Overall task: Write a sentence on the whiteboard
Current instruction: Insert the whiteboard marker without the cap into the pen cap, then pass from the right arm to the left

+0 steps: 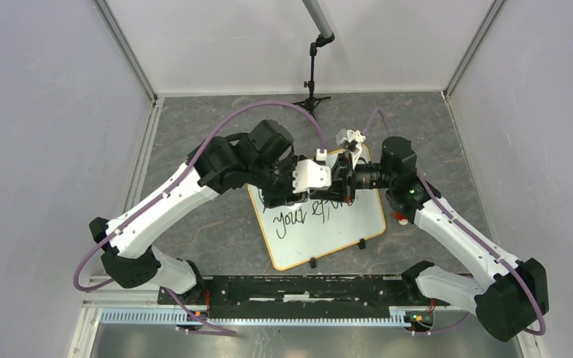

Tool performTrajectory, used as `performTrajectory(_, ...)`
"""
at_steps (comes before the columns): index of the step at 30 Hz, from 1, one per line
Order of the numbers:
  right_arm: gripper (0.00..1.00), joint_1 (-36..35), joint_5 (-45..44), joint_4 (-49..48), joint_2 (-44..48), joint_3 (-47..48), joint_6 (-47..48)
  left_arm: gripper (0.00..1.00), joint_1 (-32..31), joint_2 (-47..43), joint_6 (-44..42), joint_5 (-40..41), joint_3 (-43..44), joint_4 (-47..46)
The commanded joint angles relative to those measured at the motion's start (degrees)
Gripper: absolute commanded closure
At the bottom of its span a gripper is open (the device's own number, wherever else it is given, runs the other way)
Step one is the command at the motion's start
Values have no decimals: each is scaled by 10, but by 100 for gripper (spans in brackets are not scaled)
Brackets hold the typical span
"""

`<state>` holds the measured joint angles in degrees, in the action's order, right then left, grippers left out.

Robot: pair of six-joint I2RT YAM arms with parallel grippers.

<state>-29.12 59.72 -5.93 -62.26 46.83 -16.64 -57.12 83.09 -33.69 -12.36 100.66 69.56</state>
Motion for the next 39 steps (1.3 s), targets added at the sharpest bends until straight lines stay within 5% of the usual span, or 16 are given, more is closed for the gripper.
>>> performTrajectory(1, 100, 16, -6, -5, 5, 25, 11, 41, 41, -49, -28, -21, -16, 0)
performTrajectory(10, 100, 10, 26, -113, 2, -3, -101, 35, 47, -73, -25, 25, -96, -45)
performTrajectory(20, 100, 5, 26, -146, -9, -13, -133, 48, 17, -51, -6, 30, -103, -81)
performTrajectory(30, 100, -4, 22, -151, -18, -13, -134, 97, -3, -22, 25, -16, -78, -99)
performTrajectory(39, 100, -16, 14, -162, -24, -15, -139, 98, -11, 7, 63, -15, -42, -173)
